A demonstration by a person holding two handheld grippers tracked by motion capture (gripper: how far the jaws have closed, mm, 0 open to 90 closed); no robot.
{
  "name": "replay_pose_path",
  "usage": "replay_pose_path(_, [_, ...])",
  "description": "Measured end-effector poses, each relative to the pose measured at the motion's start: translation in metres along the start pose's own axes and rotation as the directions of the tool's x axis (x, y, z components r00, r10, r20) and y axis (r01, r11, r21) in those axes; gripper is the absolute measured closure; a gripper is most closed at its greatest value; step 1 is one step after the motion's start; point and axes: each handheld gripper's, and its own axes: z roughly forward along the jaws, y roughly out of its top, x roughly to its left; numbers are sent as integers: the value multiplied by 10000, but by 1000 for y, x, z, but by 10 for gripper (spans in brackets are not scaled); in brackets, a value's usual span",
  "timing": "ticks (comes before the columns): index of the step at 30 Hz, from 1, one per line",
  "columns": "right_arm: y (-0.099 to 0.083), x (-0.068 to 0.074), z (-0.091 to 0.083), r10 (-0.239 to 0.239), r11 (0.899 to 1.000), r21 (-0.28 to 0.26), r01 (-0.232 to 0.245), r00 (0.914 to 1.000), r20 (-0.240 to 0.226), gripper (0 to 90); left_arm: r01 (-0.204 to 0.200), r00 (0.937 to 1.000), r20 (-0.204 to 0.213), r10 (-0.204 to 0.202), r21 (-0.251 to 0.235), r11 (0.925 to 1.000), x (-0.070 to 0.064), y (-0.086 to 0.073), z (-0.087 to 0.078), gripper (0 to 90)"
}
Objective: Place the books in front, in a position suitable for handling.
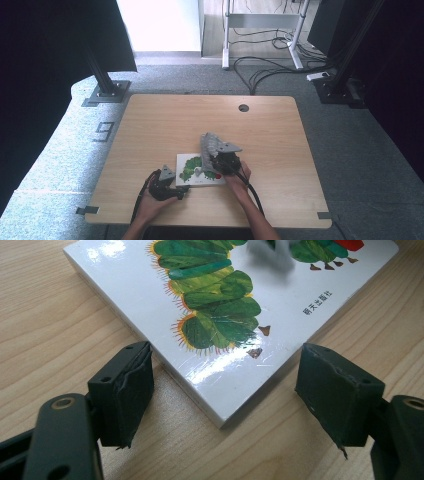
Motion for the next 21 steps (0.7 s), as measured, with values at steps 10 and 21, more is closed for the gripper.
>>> replay_pose_path(10, [9,71,23,-933,9935,445,1045,9743,-2049,675,-52,10000,25,52,35,10000,-1,-1,0,227])
replay_pose_path(21, [2,69,19,-895,9948,335,963,9820,-1662,666,-42,10000,1,42,30,10000,-1,0,0,228])
